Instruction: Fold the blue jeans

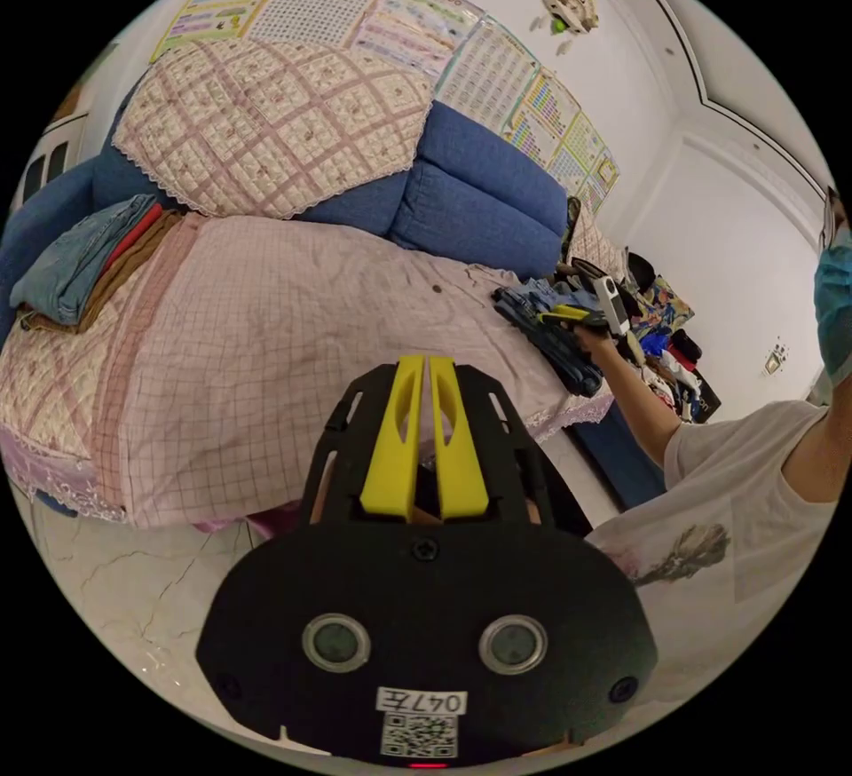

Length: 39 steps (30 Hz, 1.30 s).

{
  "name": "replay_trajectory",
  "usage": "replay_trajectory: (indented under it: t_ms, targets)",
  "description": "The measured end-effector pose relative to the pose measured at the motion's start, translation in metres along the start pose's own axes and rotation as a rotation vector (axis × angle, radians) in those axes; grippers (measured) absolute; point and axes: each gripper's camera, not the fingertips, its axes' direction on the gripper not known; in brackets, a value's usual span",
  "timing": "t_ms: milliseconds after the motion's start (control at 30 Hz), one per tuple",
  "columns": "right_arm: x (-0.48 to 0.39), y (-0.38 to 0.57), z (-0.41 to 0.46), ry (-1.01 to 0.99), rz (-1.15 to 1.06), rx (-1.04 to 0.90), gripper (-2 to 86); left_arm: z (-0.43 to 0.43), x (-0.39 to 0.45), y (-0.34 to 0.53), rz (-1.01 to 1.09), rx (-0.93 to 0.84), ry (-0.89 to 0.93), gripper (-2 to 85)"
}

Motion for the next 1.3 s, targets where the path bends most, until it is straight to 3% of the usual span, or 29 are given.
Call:
replay_trajectory:
  t_ms: [133,333,500,700,800,900,967,1033,1167,1300]
  targets:
    - [0.029,-0.002,-0.004,-0.060,0.067,0.020,1.8,-0.014,0.021,-0.015,-0.012,-0.014,0.012,-1.0]
    - [0.098,0.006,0.002,-0.398,0.286,0.054,0.3,-0.040,0.054,-0.035,-0.047,-0.019,-0.007,-1.0]
    - [0.111,0.011,-0.012,-0.465,0.264,0.121,-0.1,-0.069,0.076,-0.055,-0.099,-0.025,-0.047,-1.0]
    - [0.118,0.005,-0.011,-0.534,0.244,0.078,1.6,-0.102,0.105,-0.086,-0.165,0.012,-0.067,-0.9]
    - [0.124,0.001,-0.021,-0.597,0.282,0.100,7.8,-0.124,0.122,-0.103,-0.210,0.058,-0.112,-0.7]
    - [0.111,0.013,-0.092,-0.373,0.360,0.416,10.5,-0.163,0.141,-0.112,-0.241,0.193,-0.229,0.0]
    - [0.077,0.038,-0.152,-0.186,0.408,0.773,7.0,-0.198,0.154,-0.115,-0.287,0.325,-0.325,0.5]
    - [0.054,0.045,-0.176,-0.252,0.383,0.909,2.9,-0.221,0.161,-0.119,-0.326,0.394,-0.374,1.0]
    - [0.005,0.020,-0.189,-0.561,0.277,0.794,2.0,-0.254,0.171,-0.138,-0.409,0.433,-0.421,2.6]
    - [-0.032,-0.001,-0.195,-0.686,0.176,0.685,0.6,-0.268,0.170,-0.165,-0.455,0.445,-0.516,5.5]
